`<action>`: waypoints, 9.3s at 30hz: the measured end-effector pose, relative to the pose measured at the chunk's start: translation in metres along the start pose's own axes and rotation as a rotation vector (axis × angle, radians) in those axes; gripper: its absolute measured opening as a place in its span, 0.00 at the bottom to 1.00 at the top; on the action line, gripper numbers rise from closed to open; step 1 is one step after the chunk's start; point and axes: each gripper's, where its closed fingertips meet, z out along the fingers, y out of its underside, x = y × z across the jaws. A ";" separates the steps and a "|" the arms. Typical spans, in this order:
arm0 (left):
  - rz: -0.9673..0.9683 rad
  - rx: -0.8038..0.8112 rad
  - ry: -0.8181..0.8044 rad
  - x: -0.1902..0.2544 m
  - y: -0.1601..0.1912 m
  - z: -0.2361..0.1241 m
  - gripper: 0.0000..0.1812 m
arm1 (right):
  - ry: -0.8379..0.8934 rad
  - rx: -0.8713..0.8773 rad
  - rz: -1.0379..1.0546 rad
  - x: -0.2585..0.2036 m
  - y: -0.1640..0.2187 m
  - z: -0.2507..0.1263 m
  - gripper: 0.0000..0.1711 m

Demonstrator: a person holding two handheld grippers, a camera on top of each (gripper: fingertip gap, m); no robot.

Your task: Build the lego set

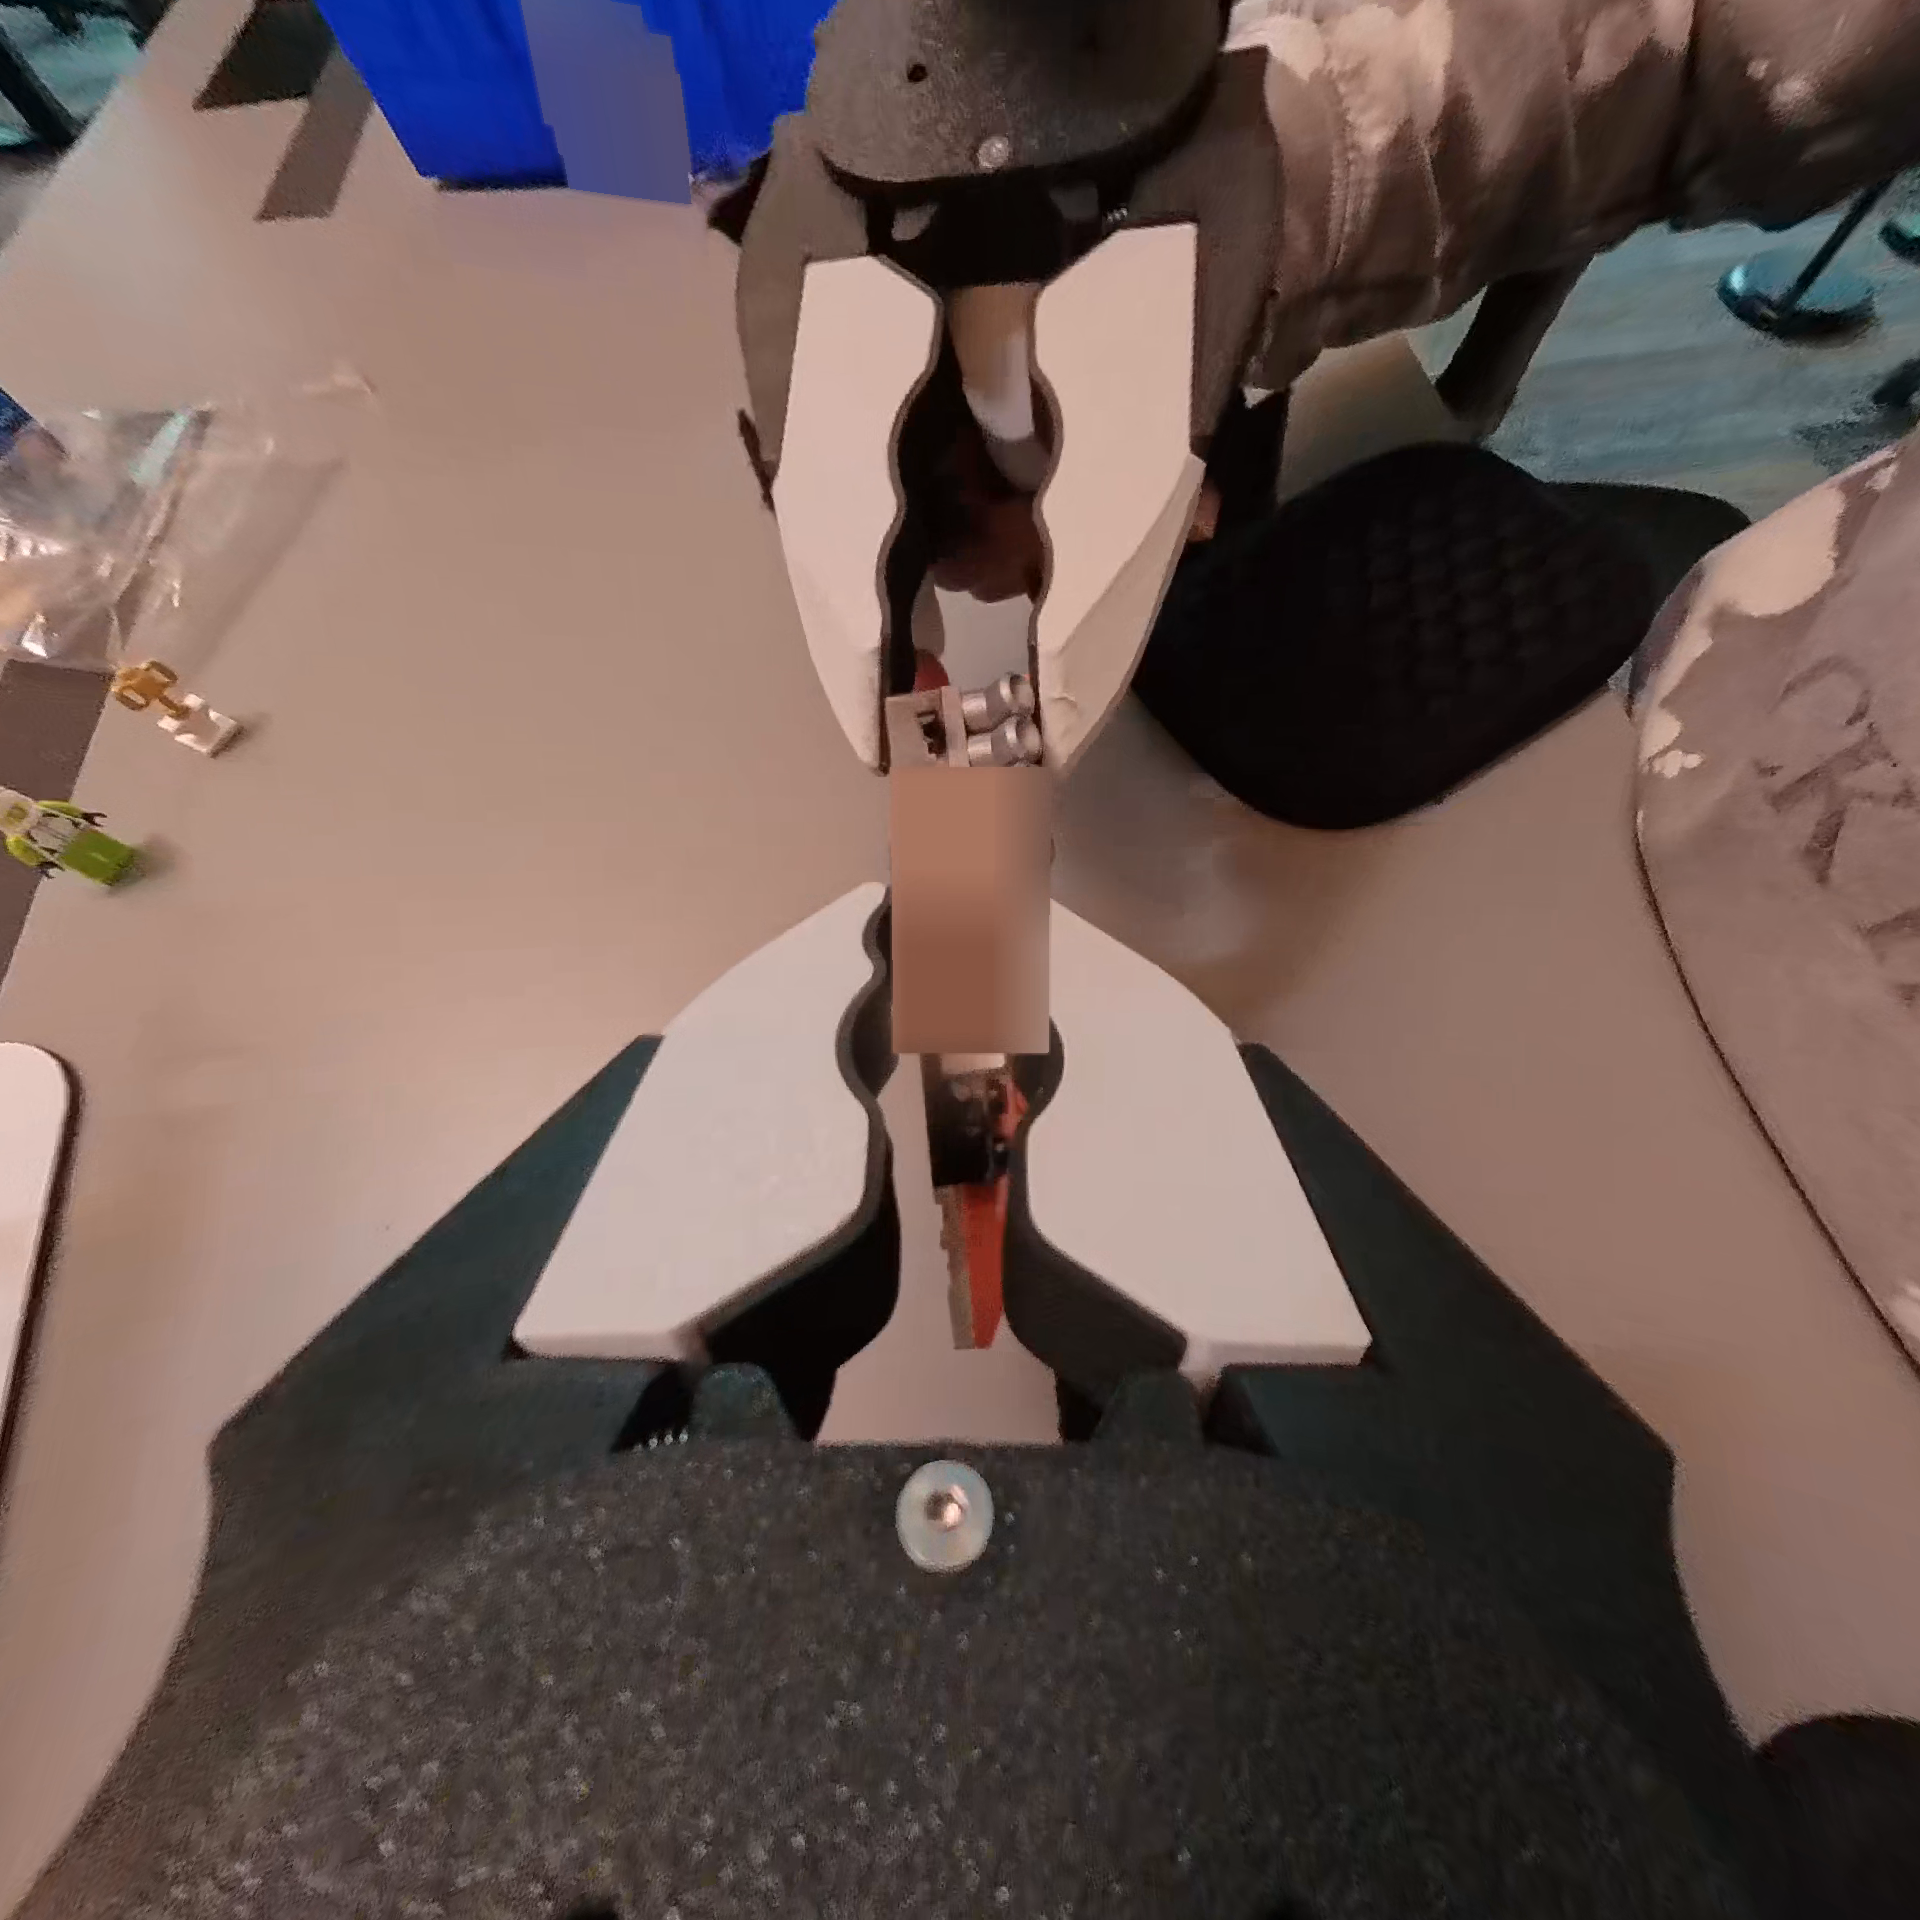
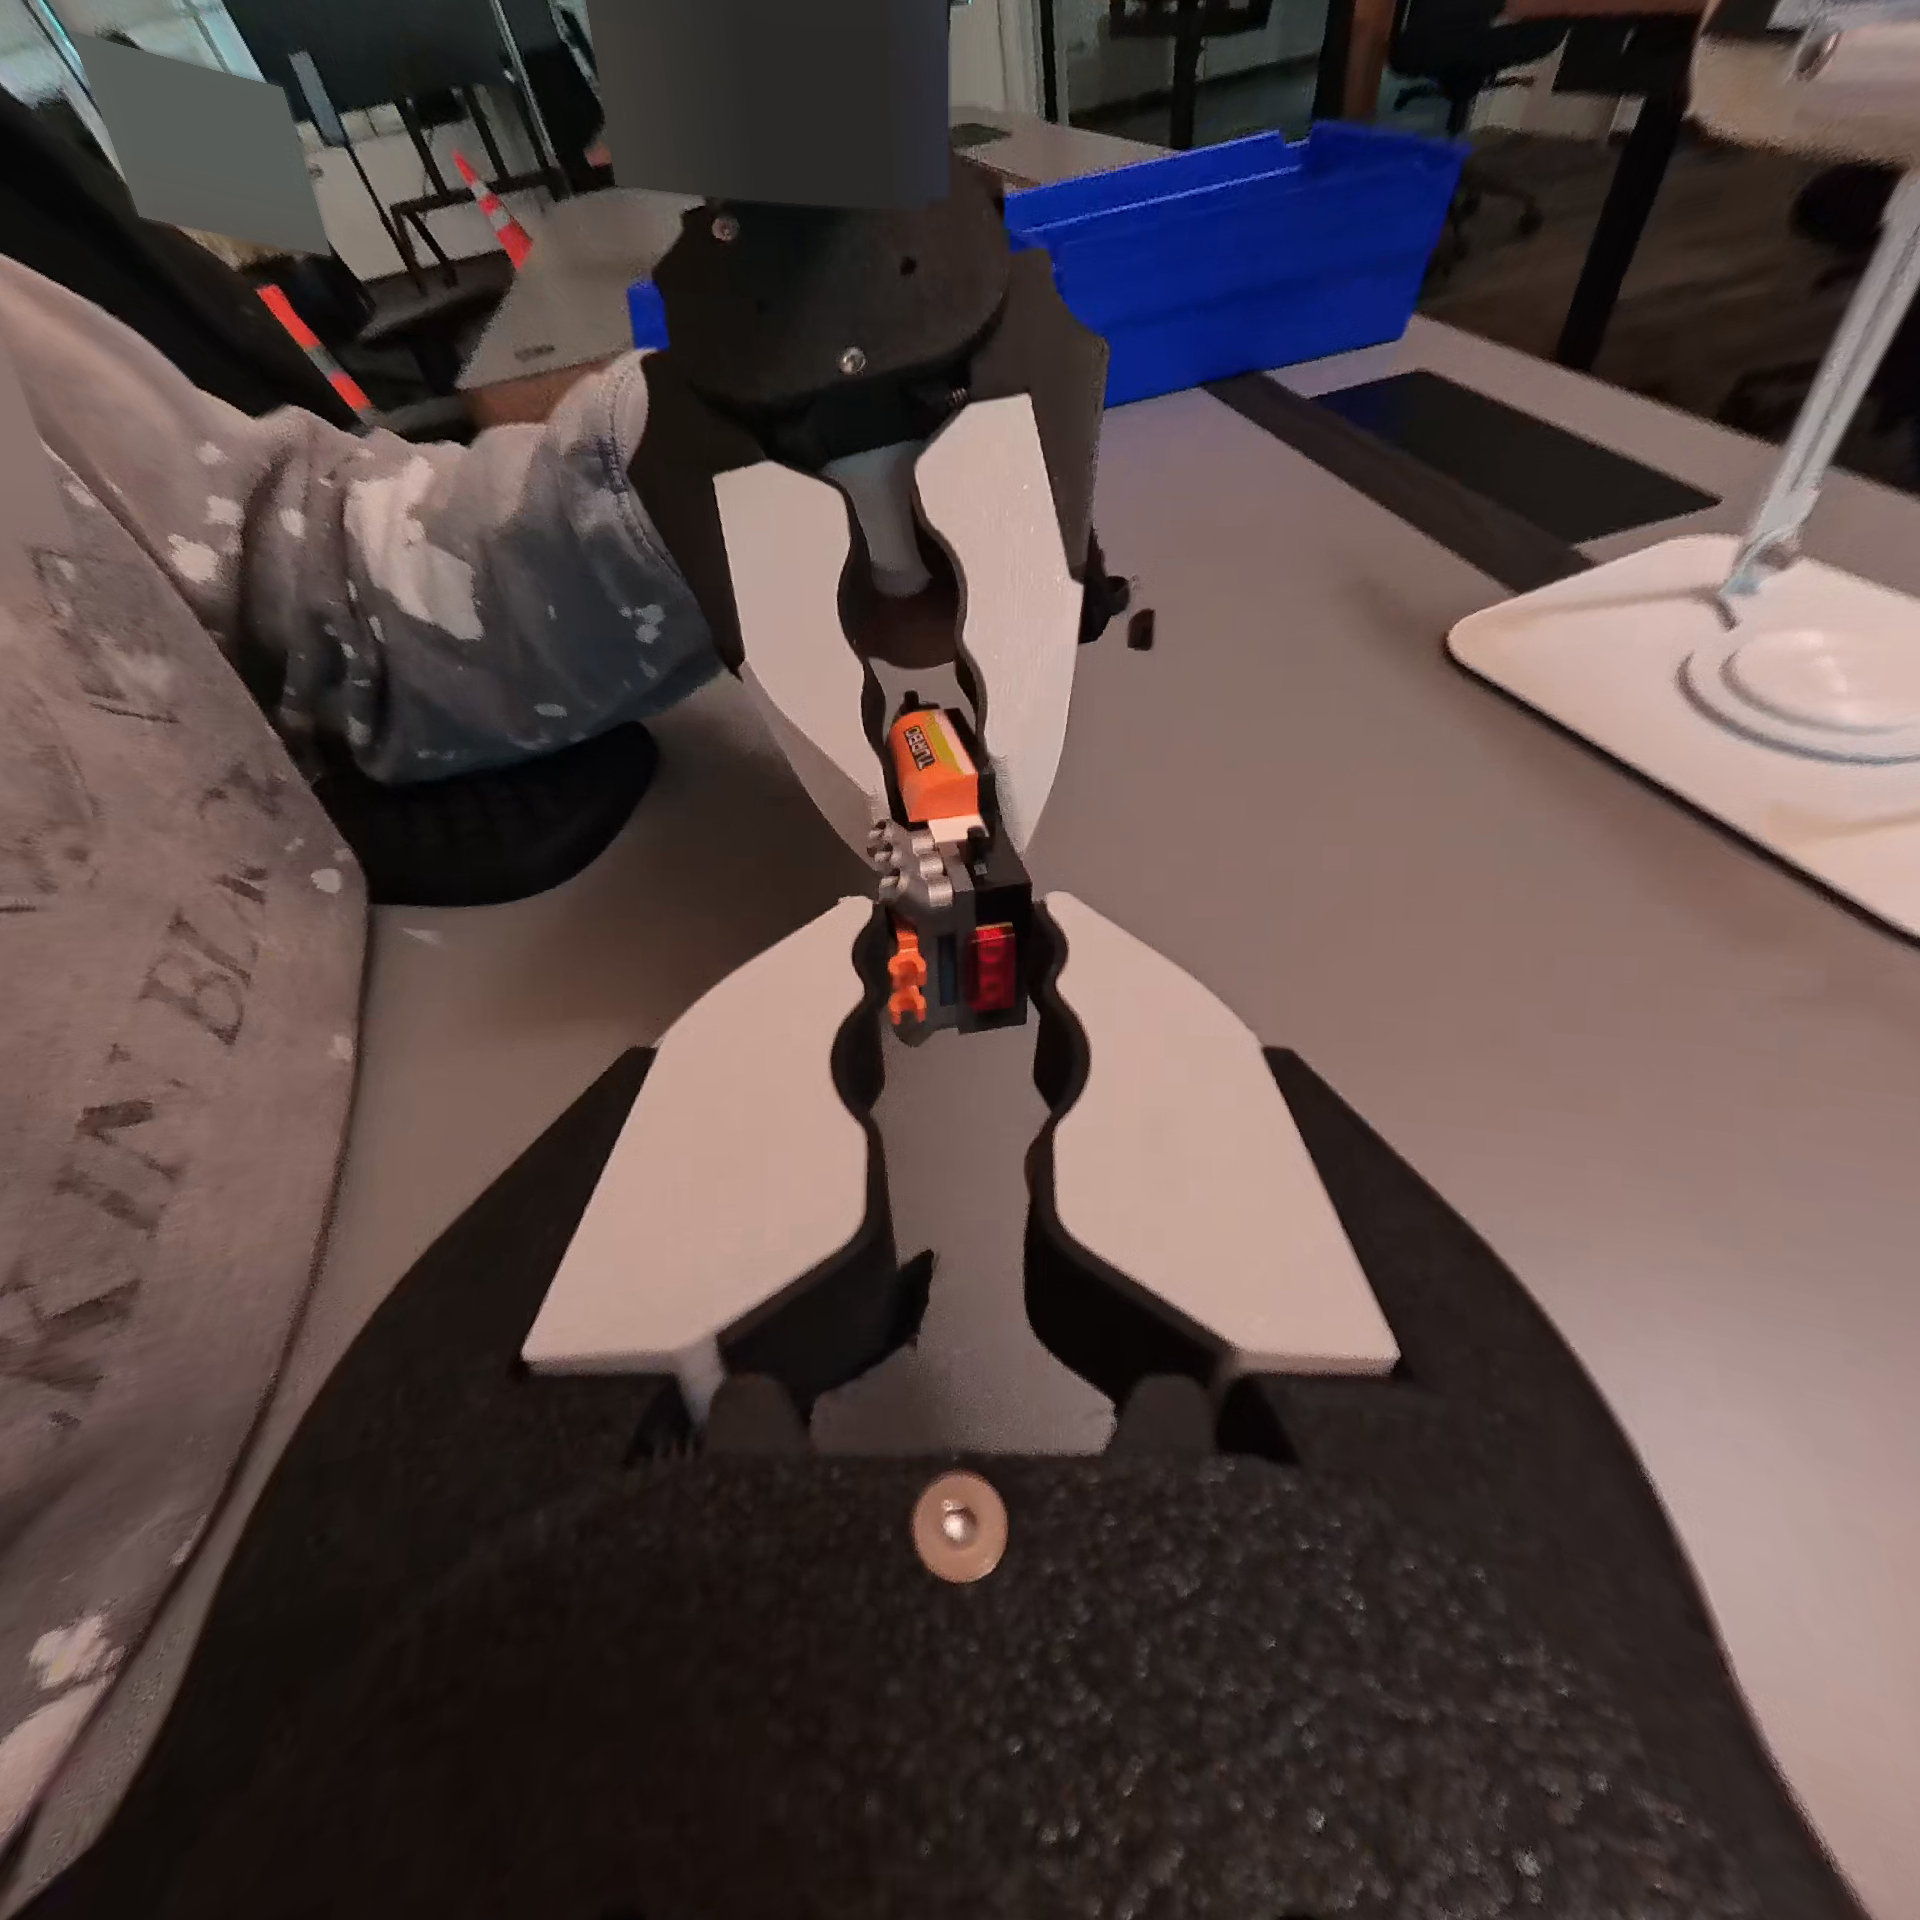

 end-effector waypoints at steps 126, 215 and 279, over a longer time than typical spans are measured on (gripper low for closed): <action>-0.739 0.340 0.487 0.035 -0.030 -0.016 0.10 | 0.035 -0.181 -0.633 -0.032 -0.007 0.001 0.25; -0.313 0.067 -0.388 -0.078 0.081 -0.030 0.00 | 0.167 -0.321 -0.105 0.075 0.056 0.017 0.29; -0.161 -0.121 -1.015 -0.341 -0.026 -0.090 0.00 | 0.585 0.506 0.679 0.289 -0.083 -0.014 0.12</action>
